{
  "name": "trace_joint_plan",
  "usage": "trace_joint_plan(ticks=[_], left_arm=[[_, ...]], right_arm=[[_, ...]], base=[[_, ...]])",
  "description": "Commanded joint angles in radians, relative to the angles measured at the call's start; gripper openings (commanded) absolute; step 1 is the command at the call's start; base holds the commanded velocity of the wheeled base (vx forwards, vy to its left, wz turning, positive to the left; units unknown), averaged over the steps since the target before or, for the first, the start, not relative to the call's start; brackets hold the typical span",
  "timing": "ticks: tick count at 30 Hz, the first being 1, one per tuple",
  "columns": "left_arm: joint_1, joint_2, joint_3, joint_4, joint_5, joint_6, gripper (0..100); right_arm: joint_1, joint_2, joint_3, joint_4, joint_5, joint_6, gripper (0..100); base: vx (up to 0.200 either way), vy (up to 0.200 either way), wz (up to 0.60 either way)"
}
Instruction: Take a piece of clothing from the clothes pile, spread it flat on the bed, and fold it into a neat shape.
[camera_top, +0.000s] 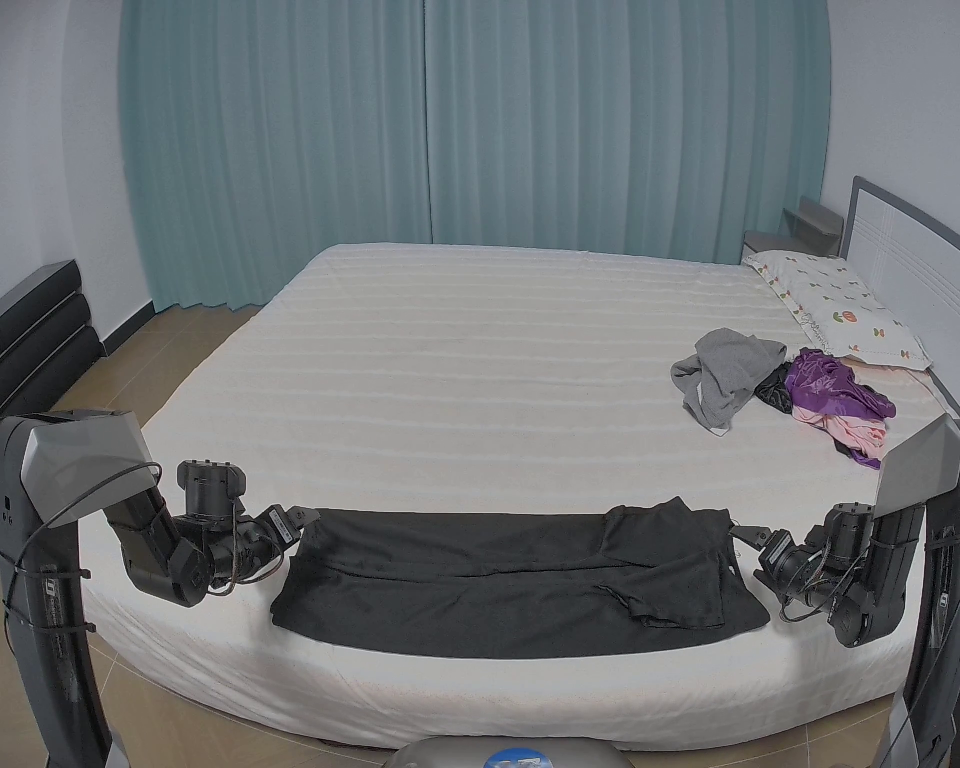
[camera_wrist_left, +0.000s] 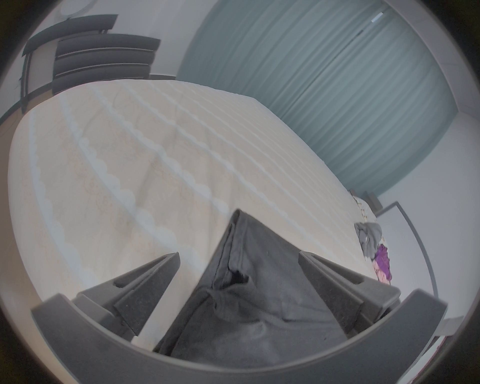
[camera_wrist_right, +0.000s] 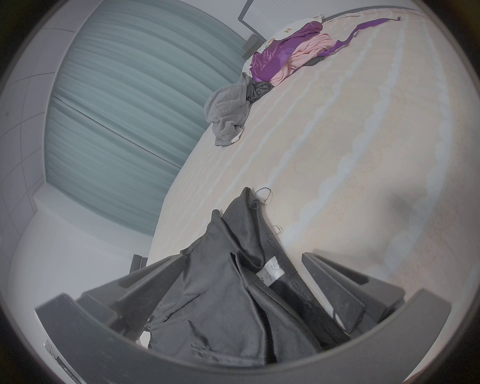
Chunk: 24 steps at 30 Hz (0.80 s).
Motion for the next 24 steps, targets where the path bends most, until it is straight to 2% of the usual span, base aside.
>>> trace_joint_plan(ticks=[1,2,3,6,24], left_arm=[[-0.007,0.014,0.007,-0.002,-0.002,0.015,100],[-0.007,0.014,0.007,-0.002,-0.002,0.015,100],[-0.010,0.058,-0.005,-0.025,-0.002,0.066,100],[-0.012,0.088,-0.015,-0.061,-0.001,0.081,100],[-0.062,0.163,-0.100,-0.072,0.012,0.105,100]], right_arm=[[0.001,0.004,0.000,-0.015,0.000,-0.002,100],[0.001,0.004,0.000,-0.015,0.000,-0.002,100],[0.001,0.004,0.000,-0.015,0.000,-0.002,100],[0.004,0.004,0.000,-0.015,0.000,-0.002,100],[0.004,0.004,-0.002,-0.015,0.000,-0.002,100]], base=[[0.000,0.000,0.00],[0.000,0.000,0.00],[0.000,0.000,0.00],[0.000,0.000,0.00],[0.000,0.000,0.00]])
